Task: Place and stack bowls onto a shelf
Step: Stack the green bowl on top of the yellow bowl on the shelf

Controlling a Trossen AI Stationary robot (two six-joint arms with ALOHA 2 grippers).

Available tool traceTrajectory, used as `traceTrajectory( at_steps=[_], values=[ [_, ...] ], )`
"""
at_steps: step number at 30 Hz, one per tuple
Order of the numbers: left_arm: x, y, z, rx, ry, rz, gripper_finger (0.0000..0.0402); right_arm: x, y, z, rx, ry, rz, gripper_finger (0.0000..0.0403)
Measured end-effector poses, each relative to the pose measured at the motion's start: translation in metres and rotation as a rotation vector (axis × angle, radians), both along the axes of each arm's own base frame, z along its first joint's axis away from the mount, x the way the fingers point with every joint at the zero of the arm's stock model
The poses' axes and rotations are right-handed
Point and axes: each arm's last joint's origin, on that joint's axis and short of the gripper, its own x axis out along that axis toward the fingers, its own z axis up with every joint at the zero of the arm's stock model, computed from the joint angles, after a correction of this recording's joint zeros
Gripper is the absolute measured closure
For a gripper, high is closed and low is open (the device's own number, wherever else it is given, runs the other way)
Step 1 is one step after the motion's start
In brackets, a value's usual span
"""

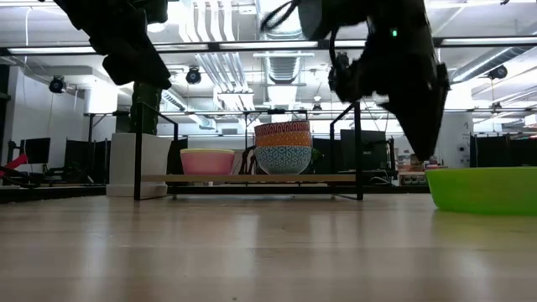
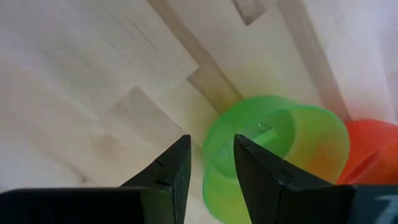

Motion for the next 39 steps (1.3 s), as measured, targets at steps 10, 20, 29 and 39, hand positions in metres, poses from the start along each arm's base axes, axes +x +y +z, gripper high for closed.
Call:
traceTrajectory(
  at_steps=[10,20,29,39],
  values=[
    [0.000,0.000,0.000,0.009,0.003,-0.004,0.0304,0.003,0.002,-0.032,-0.038,0.153,0.001,0.0291],
    [0.000,0.001,0.000,0.048,-0.005,0.022,0.0304,-0.006,-0.001,-0.005,-0.063,0.094,-0.038,0.0291],
    [0.000,0.002,0.000,0.053,-0.007,0.028,0.0304,-0.016,0.017,0.005,-0.089,0.077,-0.093,0.0291],
    [0.001,0.002,0.001,0.054,-0.013,0.027,0.0304,-0.025,0.021,-0.029,-0.110,0.130,-0.110,0.0291]
  ],
)
